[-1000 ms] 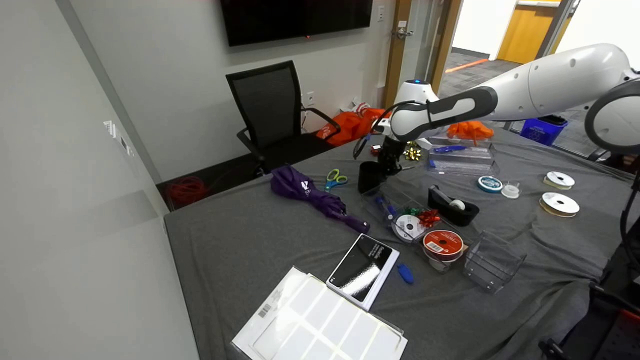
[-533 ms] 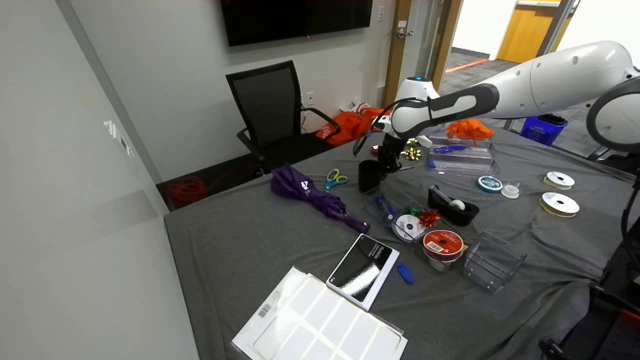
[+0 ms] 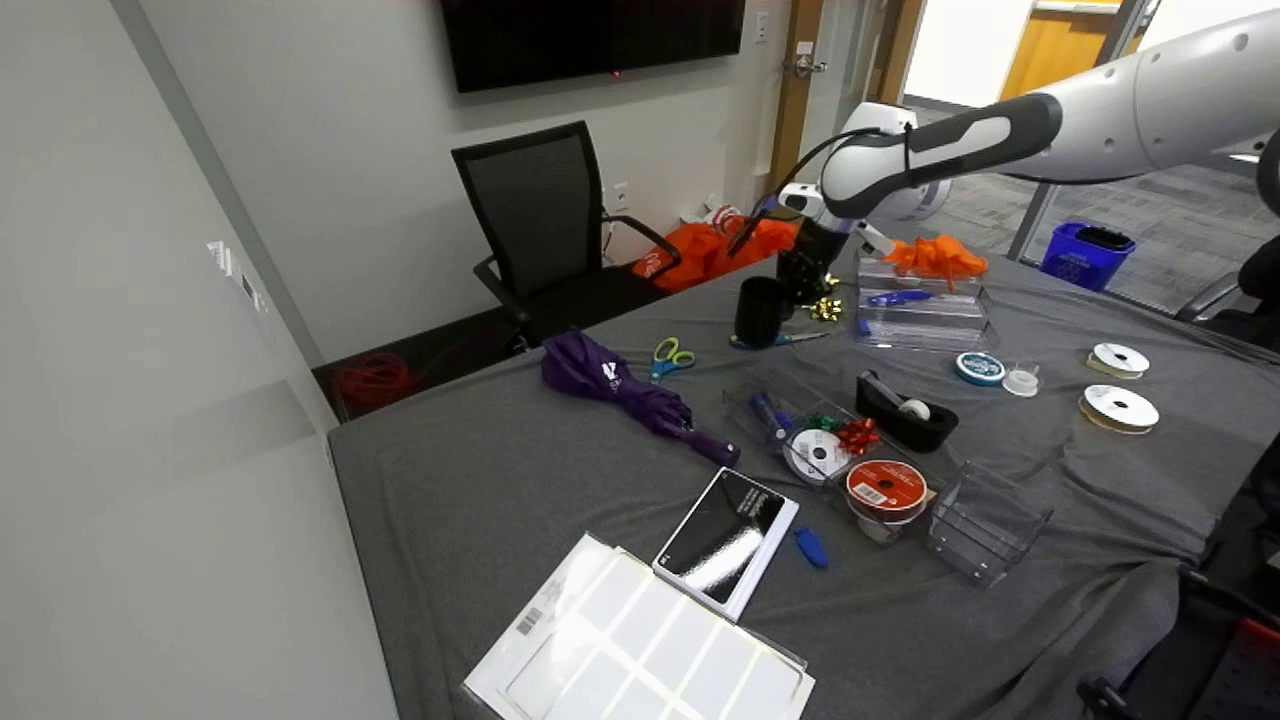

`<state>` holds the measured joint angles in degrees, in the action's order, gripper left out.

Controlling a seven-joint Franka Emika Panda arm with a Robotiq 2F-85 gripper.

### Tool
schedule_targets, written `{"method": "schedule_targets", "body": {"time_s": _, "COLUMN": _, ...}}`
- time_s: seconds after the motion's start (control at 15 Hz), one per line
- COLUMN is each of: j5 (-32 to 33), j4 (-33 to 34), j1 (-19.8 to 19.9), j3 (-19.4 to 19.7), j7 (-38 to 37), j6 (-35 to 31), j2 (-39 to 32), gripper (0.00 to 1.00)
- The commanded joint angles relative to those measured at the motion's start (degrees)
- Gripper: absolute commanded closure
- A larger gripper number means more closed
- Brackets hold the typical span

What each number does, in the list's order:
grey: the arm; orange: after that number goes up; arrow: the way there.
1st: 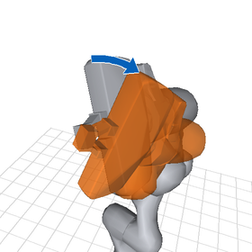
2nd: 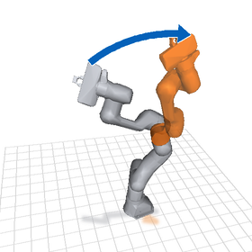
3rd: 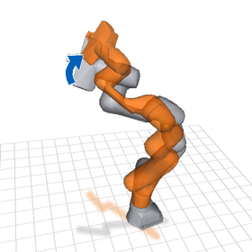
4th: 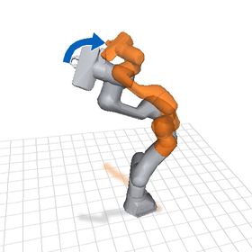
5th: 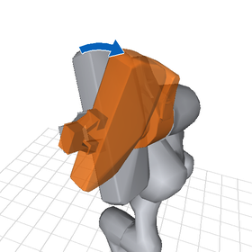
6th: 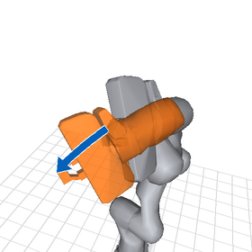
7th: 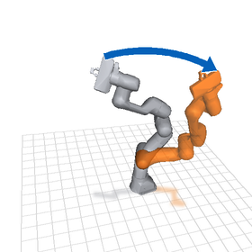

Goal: Pick up the black cup and move it southwards

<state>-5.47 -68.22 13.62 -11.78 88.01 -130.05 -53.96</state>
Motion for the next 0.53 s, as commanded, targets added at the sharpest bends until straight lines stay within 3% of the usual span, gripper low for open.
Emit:
{"method": "schedule_targets", "body": {"time_s": 0.0, "j5": -2.1, "j4": -11.0, "j1": 4.0, "j3": -0.9, "j7": 8.2, "j6": -0.8, "j2": 7.9, "gripper": 0.95}}
{"method": "schedule_targets", "body": {"time_s": 0.47, "j5": -2.9, "j4": -25.5, "j1": 8.7, "j3": 1.4, "j7": 21.7, "j6": -1.5, "j2": 16.1, "gripper": 0.95}}
